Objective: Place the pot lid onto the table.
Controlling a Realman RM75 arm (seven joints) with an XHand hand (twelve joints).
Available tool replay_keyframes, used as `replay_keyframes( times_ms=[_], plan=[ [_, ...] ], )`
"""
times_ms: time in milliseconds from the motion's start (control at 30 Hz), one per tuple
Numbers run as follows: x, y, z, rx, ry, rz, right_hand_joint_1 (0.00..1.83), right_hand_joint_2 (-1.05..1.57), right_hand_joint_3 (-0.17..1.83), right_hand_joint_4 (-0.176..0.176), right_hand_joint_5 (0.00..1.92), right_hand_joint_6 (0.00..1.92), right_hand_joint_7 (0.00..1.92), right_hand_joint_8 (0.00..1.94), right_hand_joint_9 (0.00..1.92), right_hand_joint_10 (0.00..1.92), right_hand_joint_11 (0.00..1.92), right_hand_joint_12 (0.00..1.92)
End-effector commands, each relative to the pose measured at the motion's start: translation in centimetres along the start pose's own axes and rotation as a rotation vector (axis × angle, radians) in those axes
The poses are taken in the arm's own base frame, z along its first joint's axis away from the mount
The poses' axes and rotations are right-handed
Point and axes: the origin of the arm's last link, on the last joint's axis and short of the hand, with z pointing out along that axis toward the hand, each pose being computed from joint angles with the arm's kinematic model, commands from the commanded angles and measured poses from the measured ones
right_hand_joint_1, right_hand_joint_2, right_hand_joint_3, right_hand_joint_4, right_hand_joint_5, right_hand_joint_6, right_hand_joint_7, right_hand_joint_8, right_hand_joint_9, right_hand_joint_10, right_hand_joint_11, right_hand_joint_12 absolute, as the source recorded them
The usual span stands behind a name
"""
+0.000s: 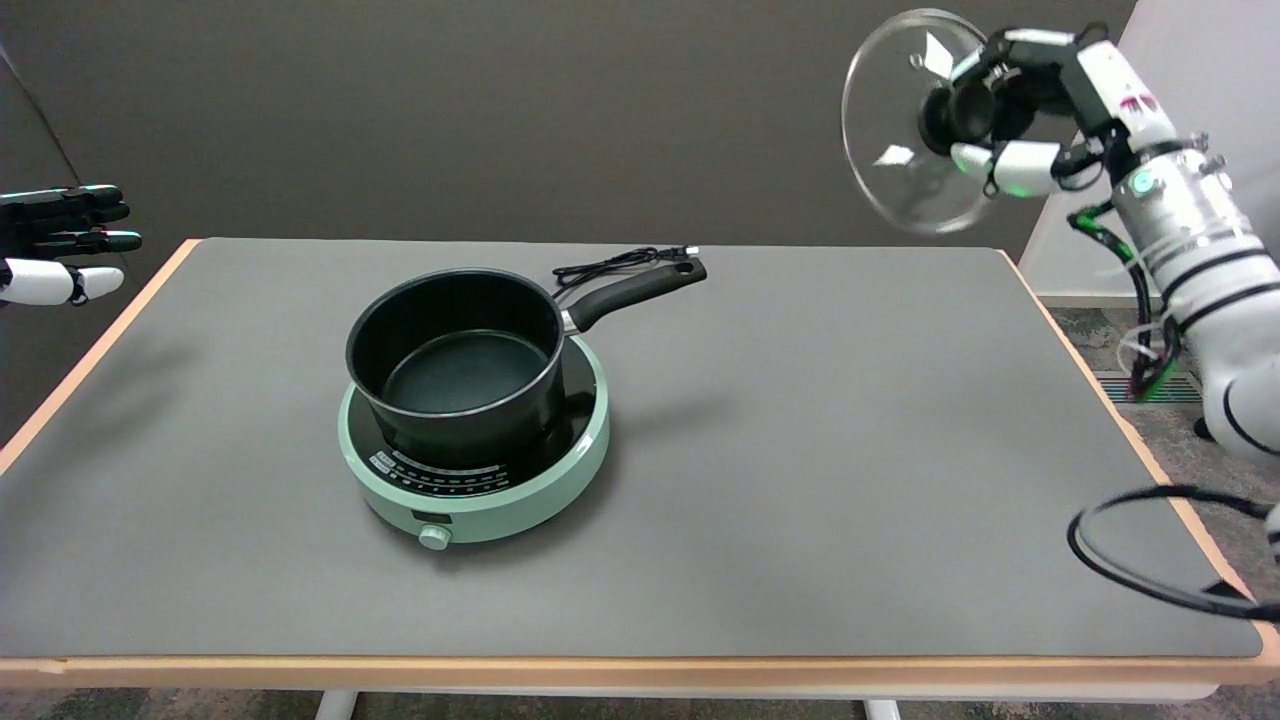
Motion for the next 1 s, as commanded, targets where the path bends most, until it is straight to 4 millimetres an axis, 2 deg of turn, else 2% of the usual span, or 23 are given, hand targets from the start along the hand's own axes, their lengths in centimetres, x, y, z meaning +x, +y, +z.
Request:
replay_keyframes(
  times_ms=[33, 333, 500, 800, 1000],
  plan=[
    [-3.7, 4.1, -5.5, -0.148, -0.131, 0.051, 1.36, 0.88, 0.50, 0.176, 0.75, 0.97, 0.94, 1.19, 0.86, 1.38, 0.68, 1.50],
    [-8.6, 4.8, -6.5, -0.178, -0.262, 0.160, 1.36, 0.89, 0.49, 0.176, 0.75, 0.96, 0.94, 1.20, 0.86, 1.38, 0.67, 1.52],
    [-10.5, 5.2, -6.7, -0.198, -0.309, 0.203, 1.36, 0.89, 0.49, 0.176, 0.75, 0.96, 0.93, 1.20, 0.85, 1.39, 0.67, 1.53],
    [-12.8, 7.2, -6.9, -0.265, -0.348, 0.270, 1.36, 0.89, 0.49, 0.176, 0.75, 0.96, 0.93, 1.21, 0.85, 1.42, 0.66, 1.54],
    [-13.3, 7.9, -6.7, -0.285, -0.352, 0.286, 1.36, 0.90, 0.49, 0.176, 0.75, 0.96, 0.93, 1.21, 0.85, 1.42, 0.66, 1.54]
  ],
)
